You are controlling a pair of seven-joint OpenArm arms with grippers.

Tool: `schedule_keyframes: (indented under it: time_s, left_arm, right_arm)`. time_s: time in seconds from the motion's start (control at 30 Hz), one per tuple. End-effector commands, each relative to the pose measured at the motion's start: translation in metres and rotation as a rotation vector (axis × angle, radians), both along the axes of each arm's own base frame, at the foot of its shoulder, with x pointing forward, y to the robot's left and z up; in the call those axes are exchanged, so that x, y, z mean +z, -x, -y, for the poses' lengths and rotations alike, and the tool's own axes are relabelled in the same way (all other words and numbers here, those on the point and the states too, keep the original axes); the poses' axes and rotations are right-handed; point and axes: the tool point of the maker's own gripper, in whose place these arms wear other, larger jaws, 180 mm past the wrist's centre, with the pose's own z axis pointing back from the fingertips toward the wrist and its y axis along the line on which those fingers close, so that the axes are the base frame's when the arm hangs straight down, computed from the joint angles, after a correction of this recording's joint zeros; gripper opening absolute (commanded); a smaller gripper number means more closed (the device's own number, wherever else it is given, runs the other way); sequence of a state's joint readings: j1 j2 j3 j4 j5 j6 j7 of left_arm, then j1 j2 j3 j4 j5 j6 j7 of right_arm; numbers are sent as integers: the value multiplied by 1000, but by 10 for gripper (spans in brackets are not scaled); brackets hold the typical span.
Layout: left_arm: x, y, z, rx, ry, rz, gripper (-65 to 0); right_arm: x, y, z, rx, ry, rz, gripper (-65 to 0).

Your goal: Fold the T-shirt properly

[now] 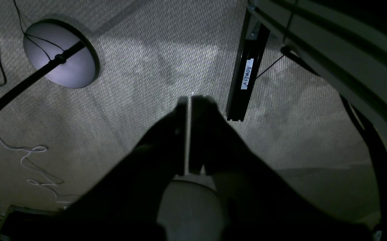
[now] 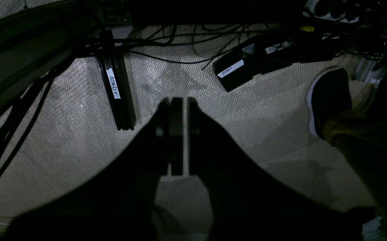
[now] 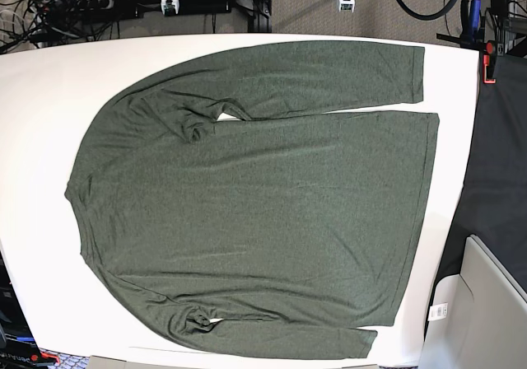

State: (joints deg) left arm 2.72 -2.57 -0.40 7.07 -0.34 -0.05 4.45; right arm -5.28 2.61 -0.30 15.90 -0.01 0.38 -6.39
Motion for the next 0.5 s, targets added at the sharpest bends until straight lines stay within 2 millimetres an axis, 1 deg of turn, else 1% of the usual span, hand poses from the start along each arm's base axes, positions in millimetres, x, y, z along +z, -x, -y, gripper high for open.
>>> schedule_keyframes:
  time_s: [0.0, 0.1, 0.13, 0.17, 0.2, 0.3, 0.37, 0.43, 0.47]
  left_arm:
    - [0, 11, -3, -4, -4, -15, -650]
    - [1, 18, -7, -5, -10, -25, -650]
    - [1, 26, -10, -5, -15, -38, -650]
    - [3, 36, -19, -7, -29, -53, -650]
    - [3, 40, -24, -8, -37, -55, -650]
    - [5, 43, -32, -12, -51, -33, -650]
    - [9, 50, -48, -19, -77, -26, -650]
    - [12, 55, -57, -27, -93, -19, -650]
    - [13, 58, -58, -29, -95, -14, -650]
  right_arm:
    - [0, 2, 1, 0, 2, 4, -648]
    - [1, 9, 6, 1, 10, -5, -648]
    - [1, 6, 7, 2, 11, 2, -648]
    - [3, 6, 14, 7, 22, 8, -648]
    - [3, 11, 19, 9, 29, 5, -648]
    - [6, 19, 27, 15, 42, 6, -648]
    - [9, 26, 38, 22, 58, 3, -648]
    - [11, 32, 40, 26, 62, 5, -648]
    - [13, 34, 41, 29, 63, 9, -648]
